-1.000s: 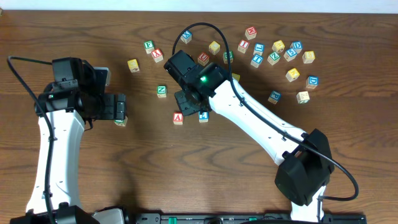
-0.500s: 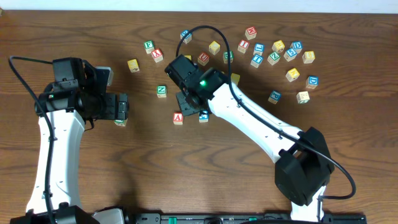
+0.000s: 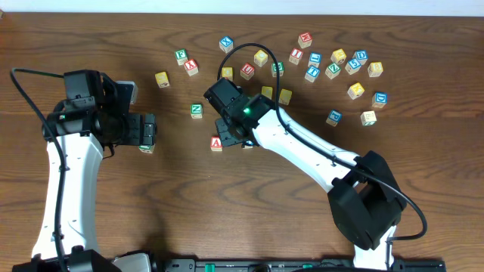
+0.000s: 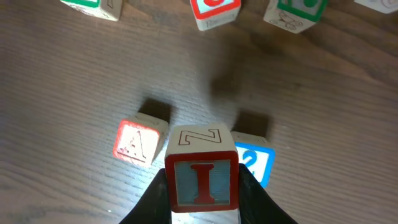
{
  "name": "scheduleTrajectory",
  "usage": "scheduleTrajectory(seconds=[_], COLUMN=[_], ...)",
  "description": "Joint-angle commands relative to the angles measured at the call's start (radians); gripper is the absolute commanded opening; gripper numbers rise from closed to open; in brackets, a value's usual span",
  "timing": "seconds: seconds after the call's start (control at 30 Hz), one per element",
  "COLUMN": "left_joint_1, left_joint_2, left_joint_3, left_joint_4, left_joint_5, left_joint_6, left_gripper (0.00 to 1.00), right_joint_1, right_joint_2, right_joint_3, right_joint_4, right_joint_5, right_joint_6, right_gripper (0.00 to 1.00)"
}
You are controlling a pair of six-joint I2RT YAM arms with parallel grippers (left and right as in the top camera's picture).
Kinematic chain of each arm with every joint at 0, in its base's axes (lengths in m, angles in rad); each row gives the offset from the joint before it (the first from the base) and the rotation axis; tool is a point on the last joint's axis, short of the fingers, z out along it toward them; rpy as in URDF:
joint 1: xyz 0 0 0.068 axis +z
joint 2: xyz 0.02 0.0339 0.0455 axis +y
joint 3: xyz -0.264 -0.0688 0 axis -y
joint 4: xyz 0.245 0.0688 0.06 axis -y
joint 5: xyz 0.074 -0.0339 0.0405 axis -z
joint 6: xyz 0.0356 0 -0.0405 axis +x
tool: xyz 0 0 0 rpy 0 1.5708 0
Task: Spell out AI2
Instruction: 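Lower the I block into the gap between A and 2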
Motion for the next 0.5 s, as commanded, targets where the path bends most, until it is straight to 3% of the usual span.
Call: scheduleTrajectory(seconds=[0.0, 0.47], left_joint_1=[0.002, 0.002], left_joint_2=[0.000, 0.000], left_joint_3=[0.005, 0.005], left_joint_4=[0.001, 0.001], left_joint_5=[0.017, 0.039], left_joint_6=[0.017, 0.017], left_gripper=[0.98, 0.98], right_joint_1=[0.018, 0.034], right_joint_2=[-0.021, -0.021], right_joint_3=[-0.031, -0.108], right_joint_4=[0.028, 0.116], right_joint_5=[-0.003, 0.007], right_joint_6=[0.027, 0.084], right_gripper=[0.07, 0.08])
